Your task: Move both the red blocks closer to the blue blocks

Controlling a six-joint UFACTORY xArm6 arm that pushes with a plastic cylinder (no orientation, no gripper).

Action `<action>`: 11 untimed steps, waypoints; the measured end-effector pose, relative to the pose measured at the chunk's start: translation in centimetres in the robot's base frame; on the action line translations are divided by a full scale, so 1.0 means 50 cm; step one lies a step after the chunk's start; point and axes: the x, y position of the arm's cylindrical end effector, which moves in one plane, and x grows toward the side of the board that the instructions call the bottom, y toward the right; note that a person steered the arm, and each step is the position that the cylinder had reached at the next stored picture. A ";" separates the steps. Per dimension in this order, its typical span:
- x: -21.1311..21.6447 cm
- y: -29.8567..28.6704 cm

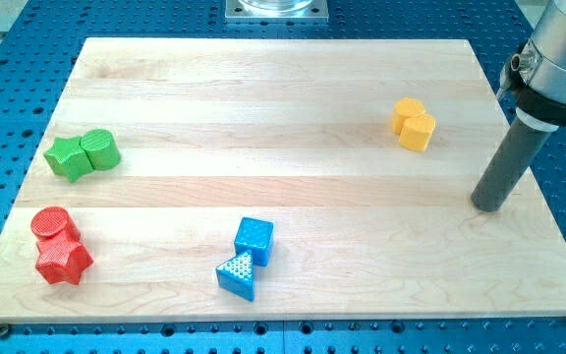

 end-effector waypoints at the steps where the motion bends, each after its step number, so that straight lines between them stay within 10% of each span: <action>1: 0.000 -0.005; 7: -0.004 -0.532; 11: -0.037 -0.640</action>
